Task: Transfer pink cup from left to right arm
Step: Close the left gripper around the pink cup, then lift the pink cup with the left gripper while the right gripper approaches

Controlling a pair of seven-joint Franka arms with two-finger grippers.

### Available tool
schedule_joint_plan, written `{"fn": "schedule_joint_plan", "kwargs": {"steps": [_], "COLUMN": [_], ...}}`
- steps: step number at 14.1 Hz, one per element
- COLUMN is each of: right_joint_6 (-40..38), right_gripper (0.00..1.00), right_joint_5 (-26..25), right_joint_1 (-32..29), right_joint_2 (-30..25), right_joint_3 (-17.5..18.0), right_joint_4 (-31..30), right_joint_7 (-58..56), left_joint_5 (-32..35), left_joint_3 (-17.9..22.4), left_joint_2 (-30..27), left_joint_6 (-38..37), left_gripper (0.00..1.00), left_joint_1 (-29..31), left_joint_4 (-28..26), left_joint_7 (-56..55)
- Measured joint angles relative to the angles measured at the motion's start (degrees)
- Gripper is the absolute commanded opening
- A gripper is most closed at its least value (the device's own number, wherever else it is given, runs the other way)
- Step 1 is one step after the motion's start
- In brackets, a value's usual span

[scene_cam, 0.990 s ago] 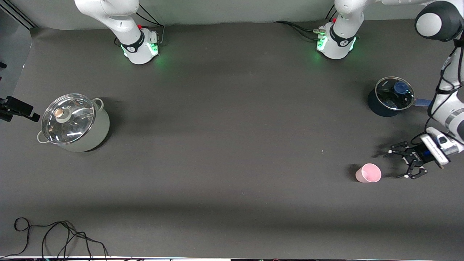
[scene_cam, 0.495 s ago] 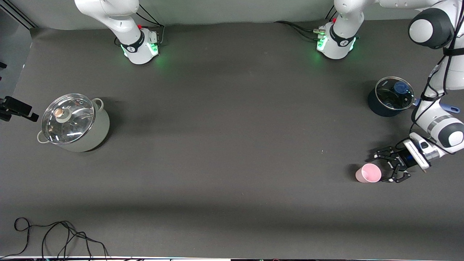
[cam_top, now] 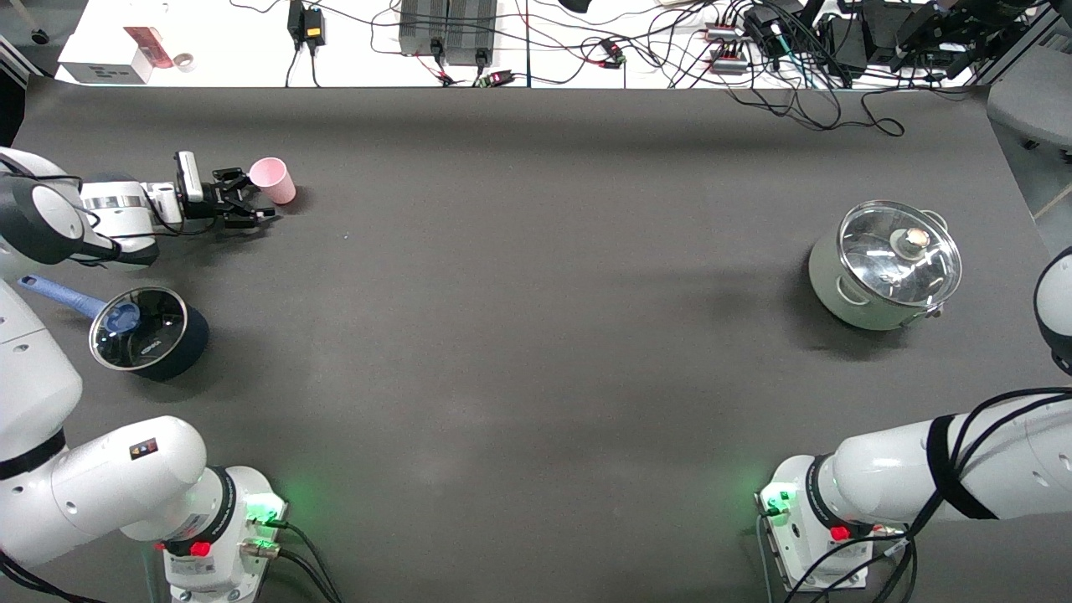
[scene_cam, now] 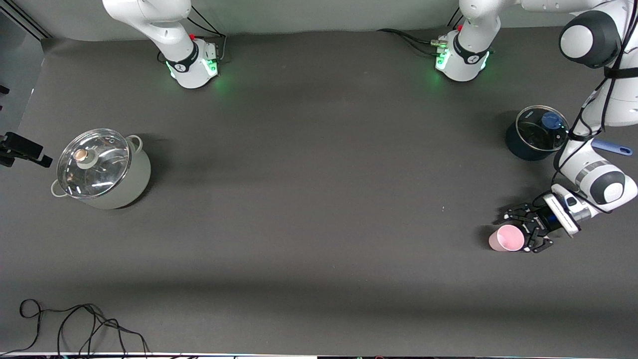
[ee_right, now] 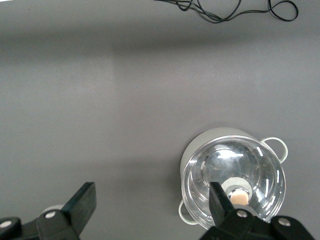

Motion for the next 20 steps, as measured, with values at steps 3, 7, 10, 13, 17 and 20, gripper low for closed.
{"fn": "schedule_joint_plan", "kwargs": {"steps": [3,7,10,13,17,20], "right_joint_6": [0.0,-0.02,-0.02,-0.02,-0.04,-0.04], "right_gripper": [1.0,1.0,1.0,1.0,1.0,1.0], "right_joint_5": [0.0,0.0,0.0,0.0,0.0,0.0], "right_joint_1": [-0.03,-0.04,-0.04,-0.04,-0.04,-0.05], "right_joint_2": [0.0,0.0,0.0,0.01,0.05,0.06], "right_joint_3": [-0.06,-0.07,-0.07,-0.07,-0.07,-0.07], "right_joint_4": [0.06,0.07,0.09,0.1,0.1,0.1], "right_joint_7": [0.0,0.0,0.0,0.0,0.0,0.0], "left_joint_5": [-1.58,-3.44,-4.46,-4.73,-4.83,-4.89], "left_joint_3": [-0.35,-0.43,-0.46,-0.51,-0.53,-0.85], "left_joint_2": [0.38,0.66,0.74,0.74,0.72,-1.05], "left_joint_6": [0.76,1.92,1.98,1.98,2.18,3.89], "left_gripper": [1.0,0.87,0.65,0.62,0.55,0.54], "left_joint_1": [-0.73,-1.9,-2.1,-2.17,-2.33,-4.04], "left_joint_4": [-0.28,-0.29,-0.28,-0.24,-0.07,0.65], "left_joint_7": [0.0,0.0,0.02,0.04,-0.3,-5.32]}}
